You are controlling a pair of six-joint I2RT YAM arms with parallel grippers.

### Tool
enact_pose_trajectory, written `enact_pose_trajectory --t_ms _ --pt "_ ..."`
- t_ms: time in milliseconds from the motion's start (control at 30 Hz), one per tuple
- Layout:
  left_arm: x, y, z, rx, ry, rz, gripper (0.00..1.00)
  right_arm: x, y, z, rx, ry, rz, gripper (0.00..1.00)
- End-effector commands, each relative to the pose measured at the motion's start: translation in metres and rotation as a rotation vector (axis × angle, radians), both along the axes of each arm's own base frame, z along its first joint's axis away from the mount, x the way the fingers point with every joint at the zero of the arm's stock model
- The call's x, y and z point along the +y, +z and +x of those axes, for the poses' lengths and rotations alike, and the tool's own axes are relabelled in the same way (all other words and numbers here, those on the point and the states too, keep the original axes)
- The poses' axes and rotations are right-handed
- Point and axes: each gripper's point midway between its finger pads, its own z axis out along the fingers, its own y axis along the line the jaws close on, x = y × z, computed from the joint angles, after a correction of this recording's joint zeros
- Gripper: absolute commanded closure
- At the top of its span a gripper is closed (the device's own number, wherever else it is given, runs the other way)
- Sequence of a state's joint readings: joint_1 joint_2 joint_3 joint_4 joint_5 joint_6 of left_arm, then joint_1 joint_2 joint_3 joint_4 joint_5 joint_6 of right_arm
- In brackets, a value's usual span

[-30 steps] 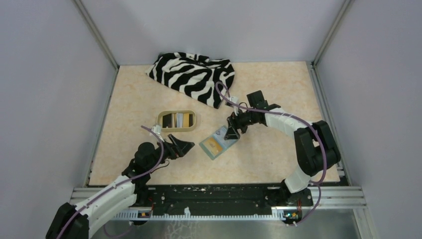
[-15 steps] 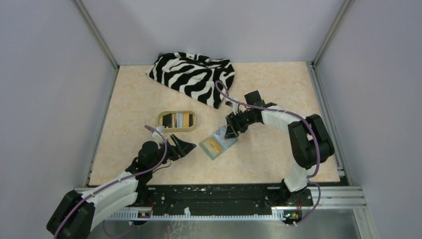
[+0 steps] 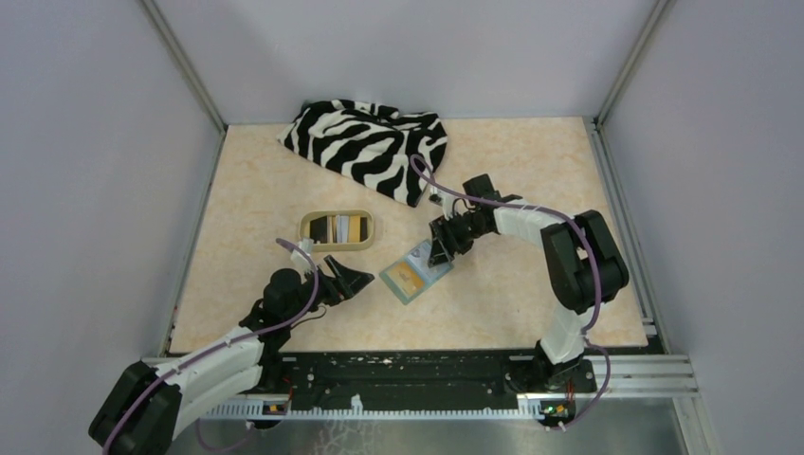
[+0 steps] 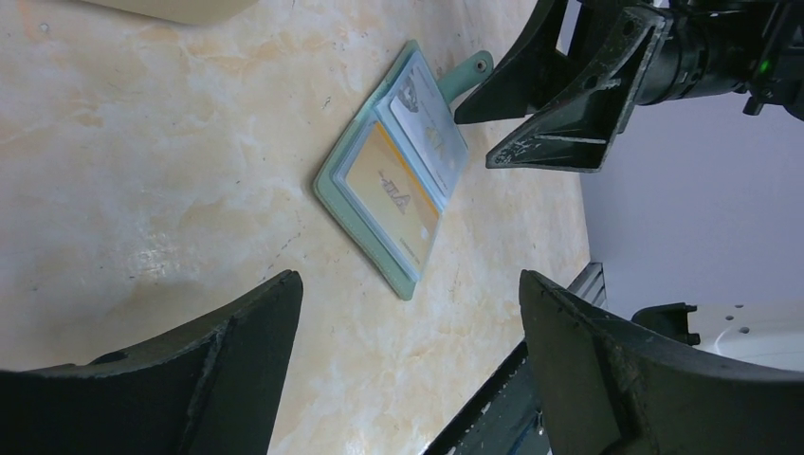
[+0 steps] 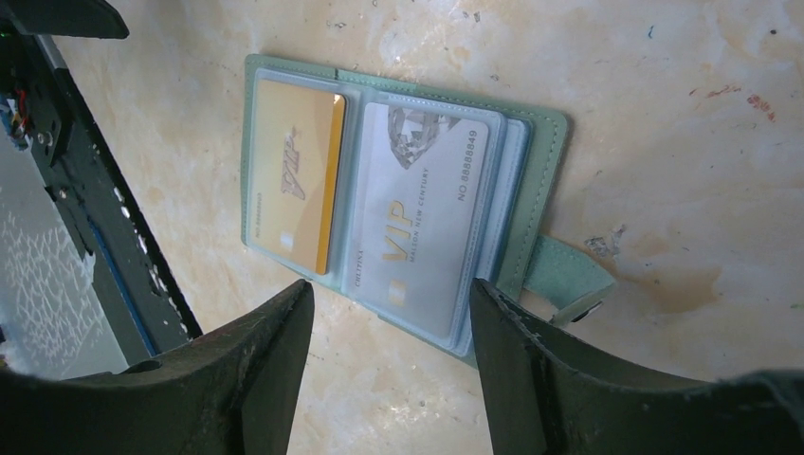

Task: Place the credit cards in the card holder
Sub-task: Turn over the card slot in the card holder.

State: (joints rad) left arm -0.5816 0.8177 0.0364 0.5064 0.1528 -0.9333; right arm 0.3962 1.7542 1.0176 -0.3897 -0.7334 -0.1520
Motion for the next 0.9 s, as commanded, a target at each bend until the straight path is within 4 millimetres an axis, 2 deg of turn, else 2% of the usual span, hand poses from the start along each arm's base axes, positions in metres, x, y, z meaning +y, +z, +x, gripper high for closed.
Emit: enact_pose_trajectory --t_ms 0,200,400,667,733,867 --pt "-0.003 0.004 -0.002 -0.012 -0.013 -0.035 0.10 0.006 0.011 0.017 -0.030 -0.014 0.016 0.40" --pt "-0.007 0.007 -0.004 -0.012 -0.039 -0.053 0.14 0.009 0.011 0.014 -0.006 -0.008 0.024 0.45" --pt "-0.016 0.012 -0.007 -0.009 -0.094 -0.073 0.22 0.011 0.015 0.012 0.005 -0.008 0.041 0.46" --pt "-0.029 0.013 -0.009 0.016 -0.164 -0.086 0.31 0.007 0.008 0.016 0.002 -0.027 0.004 0.46" --pt "-0.033 0.014 -0.009 0.018 -0.183 -0.091 0.36 0.006 0.004 0.016 0.010 -0.030 -0.007 0.46" --pt "-0.039 0.015 -0.009 0.035 -0.214 -0.103 0.55 0.006 0.001 0.014 0.026 -0.028 -0.014 0.46"
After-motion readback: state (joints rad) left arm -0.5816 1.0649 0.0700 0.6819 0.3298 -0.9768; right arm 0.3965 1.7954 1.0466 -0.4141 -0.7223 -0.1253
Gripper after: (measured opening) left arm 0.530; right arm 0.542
